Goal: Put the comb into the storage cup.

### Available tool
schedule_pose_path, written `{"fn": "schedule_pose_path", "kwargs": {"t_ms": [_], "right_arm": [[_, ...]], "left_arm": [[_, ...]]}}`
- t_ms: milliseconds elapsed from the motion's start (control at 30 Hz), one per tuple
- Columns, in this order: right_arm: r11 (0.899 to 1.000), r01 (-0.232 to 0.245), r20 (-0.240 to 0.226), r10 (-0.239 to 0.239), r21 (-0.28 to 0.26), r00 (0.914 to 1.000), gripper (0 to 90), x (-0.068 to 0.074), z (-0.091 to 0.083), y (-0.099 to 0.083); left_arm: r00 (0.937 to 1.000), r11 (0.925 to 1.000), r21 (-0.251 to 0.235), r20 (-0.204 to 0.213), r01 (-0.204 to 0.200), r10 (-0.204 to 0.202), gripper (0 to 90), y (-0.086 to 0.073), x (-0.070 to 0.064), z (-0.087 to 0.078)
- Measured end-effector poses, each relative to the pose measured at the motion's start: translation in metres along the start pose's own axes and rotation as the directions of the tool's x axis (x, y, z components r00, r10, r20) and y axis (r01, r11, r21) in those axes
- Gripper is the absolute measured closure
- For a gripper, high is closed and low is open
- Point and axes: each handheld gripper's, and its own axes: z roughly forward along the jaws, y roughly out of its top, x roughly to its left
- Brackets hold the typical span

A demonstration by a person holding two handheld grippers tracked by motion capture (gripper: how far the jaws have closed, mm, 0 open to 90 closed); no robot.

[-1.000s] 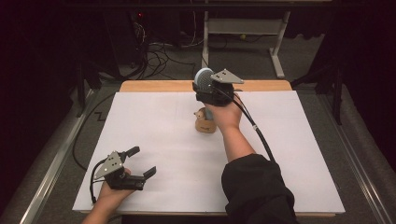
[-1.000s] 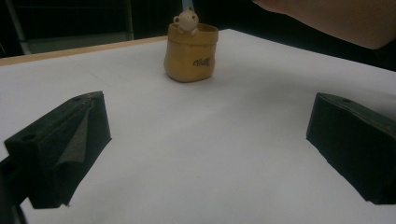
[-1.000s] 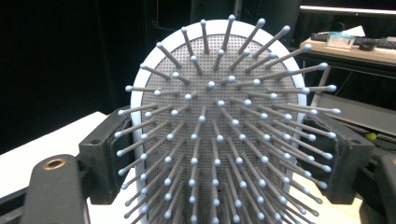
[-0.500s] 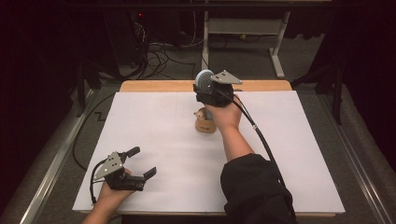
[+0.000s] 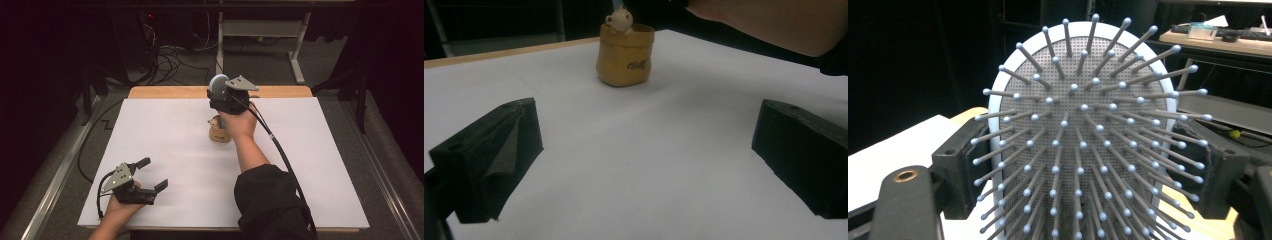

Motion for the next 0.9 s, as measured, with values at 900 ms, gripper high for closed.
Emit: {"fn": "schedule_pose_path", "kwargs": {"t_ms": [900], "right_arm": [[0.997, -0.074, 0.006, 0.074, -0.008, 0.9973, 19.0, -0.012, 0.01, -0.003]], "left_arm": [[1.0, 1.0, 0.005, 0.001, 0.002, -0.002, 1.0, -0.001, 0.0, -0.001]]}}
